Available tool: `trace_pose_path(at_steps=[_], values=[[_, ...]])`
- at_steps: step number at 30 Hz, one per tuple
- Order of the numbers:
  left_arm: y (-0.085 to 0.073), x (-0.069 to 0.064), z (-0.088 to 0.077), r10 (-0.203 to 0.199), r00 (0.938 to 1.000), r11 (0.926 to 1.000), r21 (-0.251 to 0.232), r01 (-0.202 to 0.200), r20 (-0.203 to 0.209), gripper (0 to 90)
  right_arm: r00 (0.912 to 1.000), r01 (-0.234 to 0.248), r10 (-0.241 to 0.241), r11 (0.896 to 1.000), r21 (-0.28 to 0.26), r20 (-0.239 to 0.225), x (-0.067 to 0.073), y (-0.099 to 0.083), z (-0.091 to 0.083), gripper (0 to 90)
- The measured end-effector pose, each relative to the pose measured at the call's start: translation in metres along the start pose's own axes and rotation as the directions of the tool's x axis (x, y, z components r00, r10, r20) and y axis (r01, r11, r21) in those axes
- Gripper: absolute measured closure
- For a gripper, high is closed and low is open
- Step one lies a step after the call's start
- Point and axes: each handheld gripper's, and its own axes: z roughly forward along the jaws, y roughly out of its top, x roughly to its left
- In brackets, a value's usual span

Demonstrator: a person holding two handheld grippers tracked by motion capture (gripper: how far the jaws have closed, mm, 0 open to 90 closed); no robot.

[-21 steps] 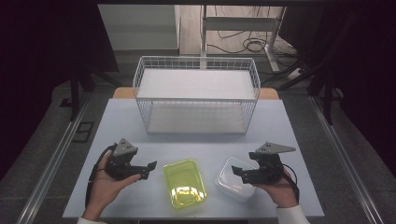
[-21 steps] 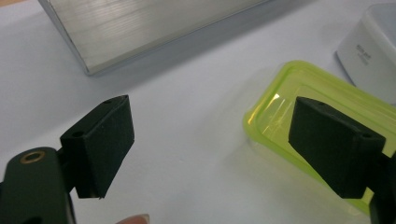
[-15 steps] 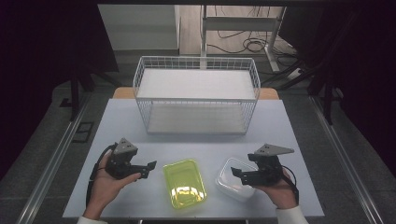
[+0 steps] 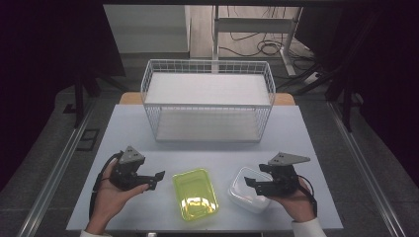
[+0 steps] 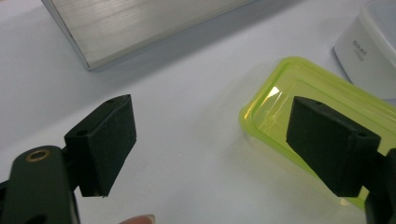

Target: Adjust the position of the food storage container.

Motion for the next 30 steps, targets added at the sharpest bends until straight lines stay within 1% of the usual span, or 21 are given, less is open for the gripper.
trace_pose_path(at_steps=[1, 5, 7, 10, 12, 14, 15, 17, 18, 19, 20, 21, 22, 23, 24, 25, 26, 27, 28, 29, 30], values=[[0.000, 0.000, 0.000, -0.004, 1.0000, 1.0000, 0.002, 0.004, 0.008, 15.8, 1.0000, -0.005, 0.005, 1.000, 0.000, 0.002, -0.001, 0.000, -0.001, 28.5], [-0.001, 0.000, 0.003, -0.005, 0.9999, 0.9999, 0.012, 0.005, 0.009, 15.8, 0.9999, -0.010, 0.010, 1.000, 0.009, -0.001, -0.004, 0.002, 0.001, 28.5], [-0.001, 0.000, 0.005, -0.004, 0.9998, 0.9999, 0.015, 0.003, 0.020, 15.8, 0.9999, -0.014, 0.014, 1.000, 0.016, 0.004, -0.006, 0.004, 0.003, 29.0], [0.000, -0.002, 0.008, -0.003, 0.9996, 0.9998, 0.017, 0.003, 0.027, 15.7, 0.9999, -0.005, 0.005, 1.000, 0.024, -0.011, -0.006, 0.006, 0.006, 31.4], [0.000, -0.002, 0.009, 0.003, 0.9996, 0.9998, 0.022, -0.003, 0.029, 15.7, 0.9983, 0.028, -0.026, 0.998, 0.047, -0.053, 0.003, 0.010, 0.008, 35.0], [0.000, -0.003, 0.010, 0.001, 0.9996, 0.9997, 0.026, -0.001, 0.029, 15.7, 0.9934, 0.076, -0.069, 0.995, 0.066, -0.091, 0.012, 0.012, 0.010, 37.6], [0.000, -0.003, 0.010, 0.002, 0.9995, 0.9996, 0.030, -0.003, 0.030, 15.7, 0.9934, 0.076, -0.069, 0.995, 0.066, -0.091, 0.012, 0.012, 0.010, 37.6], [-0.001, -0.003, 0.011, 0.005, 0.9996, 0.9993, 0.036, -0.006, 0.029, 15.6, 0.9845, 0.129, -0.117, 0.988, 0.083, -0.131, 0.023, 0.015, 0.012, 40.5], [-0.001, -0.003, 0.011, 0.005, 0.9996, 0.9993, 0.036, -0.006, 0.028, 15.6, 0.9787, 0.153, -0.138, 0.984, 0.092, -0.152, 0.029, 0.017, 0.013, 42.2], [-0.001, -0.002, 0.011, 0.004, 0.9996, 0.9994, 0.036, -0.005, 0.028, 15.5, 0.9706, 0.185, -0.164, 0.977, 0.108, -0.176, 0.038, 0.019, 0.015, 45.2], [-0.001, -0.002, 0.011, 0.003, 0.9996, 0.9994, 0.036, -0.004, 0.029, 15.5, 0.9706, 0.185, -0.164, 0.977, 0.108, -0.176, 0.038, 0.019, 0.015, 45.2], [0.000, -0.002, 0.011, 0.002, 0.9996, 0.9994, 0.034, -0.002, 0.029, 15.4, 0.9637, 0.207, -0.181, 0.971, 0.122, -0.197, 0.046, 0.021, 0.019, 50.6], [-0.001, -0.002, 0.011, 0.001, 0.9996, 0.9994, 0.034, -0.002, 0.028, 15.4, 0.9637, 0.207, -0.181, 0.971, 0.122, -0.197, 0.046, 0.021, 0.019, 50.6], [-0.001, -0.002, 0.011, 0.004, 0.9996, 0.9993, 0.038, -0.005, 0.028, 15.2, 0.9576, 0.220, -0.185, 0.964, 0.150, -0.221, 0.054, 0.021, 0.024, 57.1], [-0.001, -0.002, 0.011, 0.004, 0.9996, 0.9993, 0.038, -0.005, 0.028, 15.2, 0.9576, 0.220, -0.185, 0.964, 0.150, -0.221, 0.054, 0.021, 0.024, 57.1], [-0.002, -0.002, 0.011, 0.007, 0.9996, 0.9991, 0.042, -0.008, 0.026, 15.1, 0.9527, 0.233, -0.189, 0.957, 0.173, -0.238, 0.061, 0.021, 0.030, 63.2], [-0.002, -0.002, 0.011, 0.007, 0.9996, 0.9991, 0.042, -0.008, 0.026, 15.0, 0.9527, 0.233, -0.189, 0.957, 0.173, -0.238, 0.061, 0.021, 0.030, 63.2], [-0.002, -0.002, 0.012, 0.006, 0.9996, 0.9990, 0.043, -0.007, 0.027, 15.0, 0.9436, 0.257, -0.203, 0.948, 0.190, -0.261, 0.068, 0.020, 0.035, 71.4], [-0.003, -0.001, 0.012, 0.006, 0.9996, 0.9990, 0.045, -0.007, 0.028, 15.0, 0.9436, 0.257, -0.203, 0.948, 0.190, -0.261, 0.068, 0.020, 0.035, 71.4], [-0.003, -0.001, 0.012, 0.003, 0.9996, 0.9990, 0.044, -0.004, 0.027, 15.0, 0.9377, 0.268, -0.209, 0.943, 0.198, -0.278, 0.071, 0.020, 0.038, 75.9], [-0.004, -0.001, 0.012, 0.004, 0.9997, 0.9989, 0.046, -0.005, 0.026, 14.9, 0.9271, 0.286, -0.211, 0.932, 0.223, -0.310, 0.078, 0.019, 0.043, 83.3]])
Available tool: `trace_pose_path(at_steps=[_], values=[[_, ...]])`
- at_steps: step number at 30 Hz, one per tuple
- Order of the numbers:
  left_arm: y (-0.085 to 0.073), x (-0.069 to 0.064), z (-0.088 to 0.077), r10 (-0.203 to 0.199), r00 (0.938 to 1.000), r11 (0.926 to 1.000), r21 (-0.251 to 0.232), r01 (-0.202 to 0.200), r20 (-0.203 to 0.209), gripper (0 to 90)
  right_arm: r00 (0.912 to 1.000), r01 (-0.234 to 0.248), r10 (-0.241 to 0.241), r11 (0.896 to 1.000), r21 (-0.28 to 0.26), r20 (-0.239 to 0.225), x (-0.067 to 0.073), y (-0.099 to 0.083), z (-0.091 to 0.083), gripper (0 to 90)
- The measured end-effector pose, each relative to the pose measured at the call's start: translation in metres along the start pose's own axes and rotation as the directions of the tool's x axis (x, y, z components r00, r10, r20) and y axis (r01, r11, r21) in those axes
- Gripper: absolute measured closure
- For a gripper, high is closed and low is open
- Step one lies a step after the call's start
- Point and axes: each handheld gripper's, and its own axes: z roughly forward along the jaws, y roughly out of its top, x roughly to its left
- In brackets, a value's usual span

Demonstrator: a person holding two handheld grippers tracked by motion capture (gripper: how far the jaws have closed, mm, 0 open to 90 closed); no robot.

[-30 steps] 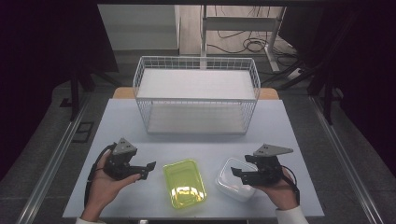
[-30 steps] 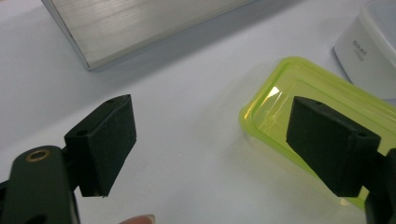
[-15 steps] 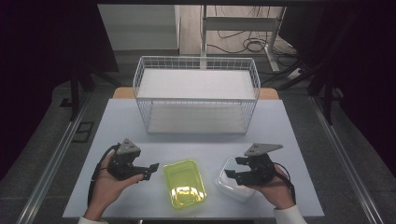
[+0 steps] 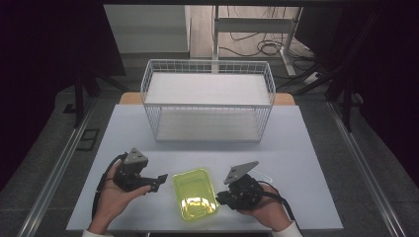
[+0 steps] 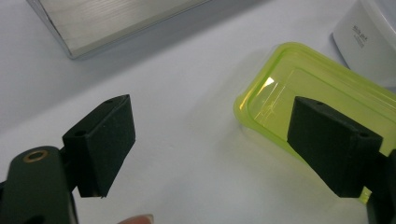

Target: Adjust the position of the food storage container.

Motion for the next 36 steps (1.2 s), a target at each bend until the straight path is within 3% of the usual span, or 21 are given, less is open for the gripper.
trace_pose_path(at_steps=[6, 9, 12, 14, 15, 18, 21, 25, 29, 36], values=[[0.003, 0.001, 0.000, 0.004, 1.0000, 1.0000, -0.002, -0.004, 0.000, 14.9, 0.9956, 0.069, -0.063, 0.995, 0.074, -0.069, 0.019, 0.001, 0.018, 89.0], [0.004, 0.000, 0.001, 0.007, 1.0000, 1.0000, -0.002, -0.007, 0.003, 14.9, 0.9943, 0.079, -0.072, 0.993, 0.090, -0.078, 0.024, 0.000, 0.022, 89.0], [0.006, -0.001, 0.003, 0.013, 0.9999, 0.9999, -0.001, -0.013, 0.008, 14.9, 0.9866, 0.145, -0.131, 0.978, 0.151, -0.097, 0.035, -0.003, 0.032, 89.0], [0.008, -0.001, 0.006, 0.020, 0.9997, 0.9998, 0.001, -0.020, 0.013, 14.8, 0.9837, 0.160, -0.145, 0.974, 0.157, -0.106, 0.037, -0.003, 0.035, 89.0], [0.009, -0.002, 0.008, 0.024, 0.9996, 0.9997, 0.002, -0.024, 0.015, 14.8, 0.9791, 0.183, -0.163, 0.968, 0.174, -0.121, 0.041, -0.004, 0.041, 89.1], [0.011, -0.004, 0.011, 0.032, 0.9993, 0.9995, 0.005, -0.032, 0.019, 14.7, 0.9784, 0.190, -0.169, 0.961, 0.199, -0.119, 0.043, -0.006, 0.050, 89.0], [0.011, -0.004, 0.011, 0.038, 0.9992, 0.9993, 0.004, -0.038, 0.013, 14.7, 0.9842, 0.167, -0.150, 0.964, 0.206, -0.093, 0.042, -0.006, 0.056, 89.1], [0.011, -0.003, 0.008, 0.041, 0.9992, 0.9992, -0.005, -0.041, 0.004, 14.7, 0.9829, 0.178, -0.164, 0.964, 0.200, -0.085, 0.043, -0.004, 0.060, 89.1], [0.010, 0.001, 0.008, 0.035, 0.9992, 0.9994, -0.007, -0.035, 0.018, 14.7, 0.9830, 0.182, -0.172, 0.964, 0.196, -0.065, 0.045, 0.001, 0.059, 89.1], [0.011, 0.004, 0.003, 0.033, 0.9994, 0.9993, -0.017, -0.033, 0.009, 14.5, 0.9845, 0.175, -0.168, 0.964, 0.200, -0.052, 0.045, 0.003, 0.061, 89.1]])
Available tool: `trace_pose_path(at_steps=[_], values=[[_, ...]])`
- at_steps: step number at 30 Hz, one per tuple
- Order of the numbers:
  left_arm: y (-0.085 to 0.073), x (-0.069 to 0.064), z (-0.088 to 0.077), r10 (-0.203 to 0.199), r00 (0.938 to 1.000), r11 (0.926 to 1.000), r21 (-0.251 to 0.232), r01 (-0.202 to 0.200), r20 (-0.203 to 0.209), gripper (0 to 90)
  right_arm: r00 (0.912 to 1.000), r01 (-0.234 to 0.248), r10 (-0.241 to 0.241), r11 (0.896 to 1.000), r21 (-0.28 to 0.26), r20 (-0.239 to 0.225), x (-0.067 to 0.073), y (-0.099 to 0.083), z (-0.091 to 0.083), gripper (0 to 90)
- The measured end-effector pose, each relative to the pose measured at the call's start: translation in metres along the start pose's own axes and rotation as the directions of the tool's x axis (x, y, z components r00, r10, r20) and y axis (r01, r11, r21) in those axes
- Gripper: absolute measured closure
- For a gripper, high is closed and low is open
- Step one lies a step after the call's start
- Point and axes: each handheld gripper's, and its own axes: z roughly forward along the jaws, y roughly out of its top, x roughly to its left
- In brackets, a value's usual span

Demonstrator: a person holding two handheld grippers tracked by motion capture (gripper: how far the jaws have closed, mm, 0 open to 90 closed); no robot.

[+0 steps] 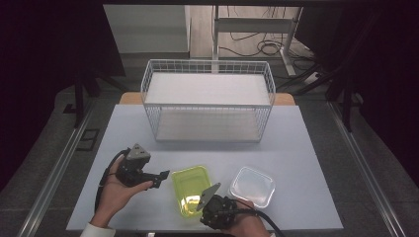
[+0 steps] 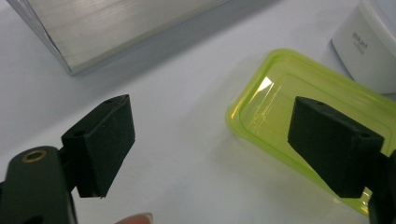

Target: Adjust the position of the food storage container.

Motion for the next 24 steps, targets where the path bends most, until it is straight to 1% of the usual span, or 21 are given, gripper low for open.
trace_pose_path(at_steps=[2, 5, 6, 7, 11, 12, 14, 17, 19, 20, 24], values=[[0.001, 0.000, -0.004, 0.001, 1.0000, 0.9999, -0.011, -0.001, -0.004, 14.4, 1.0000, 0.007, -0.007, 1.000, 0.013, 0.005, 0.000, -0.001, 0.002, 89.1], [0.001, 0.002, -0.007, -0.001, 1.0000, 0.9998, -0.019, 0.001, -0.006, 14.4, 1.0000, 0.000, 0.000, 1.000, 0.005, 0.008, -0.002, 0.000, 0.004, 89.1], [0.001, 0.002, -0.006, -0.002, 1.0000, 0.9998, -0.018, 0.002, -0.007, 14.4, 1.0000, 0.000, 0.000, 1.000, 0.005, 0.008, -0.002, 0.000, 0.004, 89.1], [0.000, 0.004, -0.005, -0.008, 0.9999, 0.9999, -0.011, 0.008, -0.007, 14.4, 0.9998, -0.006, 0.006, 1.000, 0.004, 0.019, -0.003, 0.000, 0.003, 89.1], [-0.002, 0.006, -0.002, -0.013, 0.9999, 0.9999, 0.002, 0.013, -0.007, 14.3, 0.9997, -0.016, 0.016, 1.000, 0.002, 0.020, -0.005, 0.001, 0.004, 89.1], [-0.003, 0.006, -0.002, -0.013, 0.9999, 0.9999, 0.004, 0.013, -0.007, 14.2, 0.9992, -0.019, 0.019, 1.000, 0.005, 0.034, -0.006, 0.002, 0.006, 89.1], [-0.003, 0.006, -0.003, -0.016, 0.9998, 0.9999, 0.001, 0.016, -0.007, 14.2, 0.9990, -0.014, 0.014, 1.000, 0.007, 0.042, -0.006, 0.002, 0.008, 89.1], [-0.003, 0.007, -0.005, -0.017, 0.9998, 0.9998, -0.004, 0.017, -0.010, 14.1, 0.9985, -0.025, 0.024, 1.000, 0.007, 0.049, -0.007, 0.003, 0.011, 89.1], [-0.003, 0.007, -0.005, -0.017, 0.9998, 0.9998, -0.004, 0.017, -0.010, 14.2, 0.9972, -0.032, 0.031, 0.999, 0.006, 0.068, -0.009, 0.004, 0.012, 89.1], [-0.003, 0.007, -0.005, -0.017, 0.9998, 0.9998, -0.004, 0.017, -0.010, 14.1, 0.9972, -0.032, 0.031, 0.999, 0.006, 0.068, -0.009, 0.004, 0.012, 89.1], [-0.003, 0.006, -0.004, -0.015, 0.9999, 0.9999, -0.001, 0.015, -0.007, 14.1, 0.9943, -0.056, 0.056, 0.998, -0.001, 0.090, -0.013, 0.006, 0.013, 89.1]])
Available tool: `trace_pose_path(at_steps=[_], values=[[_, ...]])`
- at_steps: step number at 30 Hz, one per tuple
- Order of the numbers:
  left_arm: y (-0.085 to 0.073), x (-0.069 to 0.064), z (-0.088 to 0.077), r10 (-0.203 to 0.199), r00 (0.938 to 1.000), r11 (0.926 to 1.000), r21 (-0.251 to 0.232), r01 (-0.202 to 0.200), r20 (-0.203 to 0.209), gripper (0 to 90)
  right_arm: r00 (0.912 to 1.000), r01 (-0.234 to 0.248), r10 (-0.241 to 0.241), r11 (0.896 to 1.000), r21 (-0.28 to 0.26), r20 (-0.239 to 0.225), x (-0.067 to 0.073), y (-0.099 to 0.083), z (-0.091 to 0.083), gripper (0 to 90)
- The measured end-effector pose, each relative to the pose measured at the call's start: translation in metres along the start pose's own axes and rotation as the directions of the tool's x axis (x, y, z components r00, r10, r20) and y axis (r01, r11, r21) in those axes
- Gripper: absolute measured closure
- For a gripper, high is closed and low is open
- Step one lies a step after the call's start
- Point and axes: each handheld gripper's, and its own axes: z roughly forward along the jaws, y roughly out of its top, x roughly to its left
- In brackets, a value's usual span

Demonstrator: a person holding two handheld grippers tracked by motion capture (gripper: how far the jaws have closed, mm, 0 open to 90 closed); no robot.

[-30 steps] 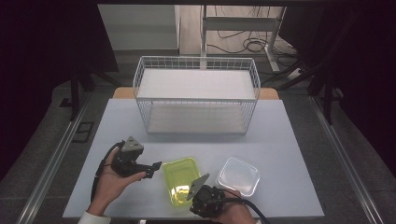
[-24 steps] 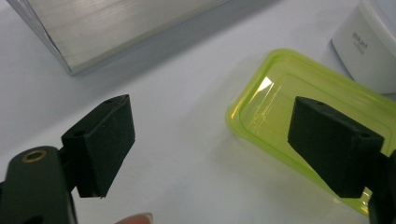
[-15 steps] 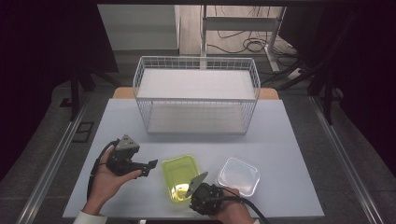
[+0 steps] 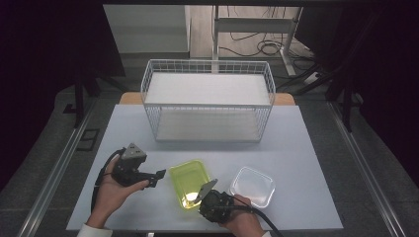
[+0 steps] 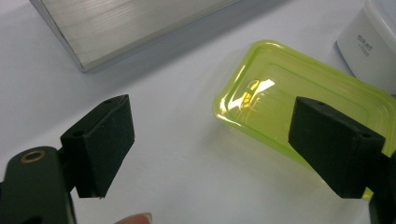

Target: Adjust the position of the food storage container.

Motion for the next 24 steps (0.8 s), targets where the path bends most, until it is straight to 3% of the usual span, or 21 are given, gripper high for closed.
trace_pose_path(at_steps=[14, 20, 24], values=[[-0.004, 0.002, -0.001, -0.008, 0.9999, 0.9999, 0.009, 0.008, -0.014, 14.1, 0.9966, -0.057, 0.057, 0.998, -0.008, 0.060, -0.007, 0.007, 0.008, 89.1], [-0.005, 0.003, 0.000, -0.010, 0.9999, 0.9999, 0.012, 0.010, -0.014, 14.1, 0.9887, -0.113, 0.116, 0.993, -0.031, 0.095, -0.014, 0.009, 0.011, 89.1], [-0.005, 0.003, 0.000, -0.011, 0.9998, 0.9999, 0.013, 0.011, -0.015, 14.1, 0.9858, -0.124, 0.128, 0.991, -0.041, 0.108, -0.018, 0.009, 0.012, 89.1]])
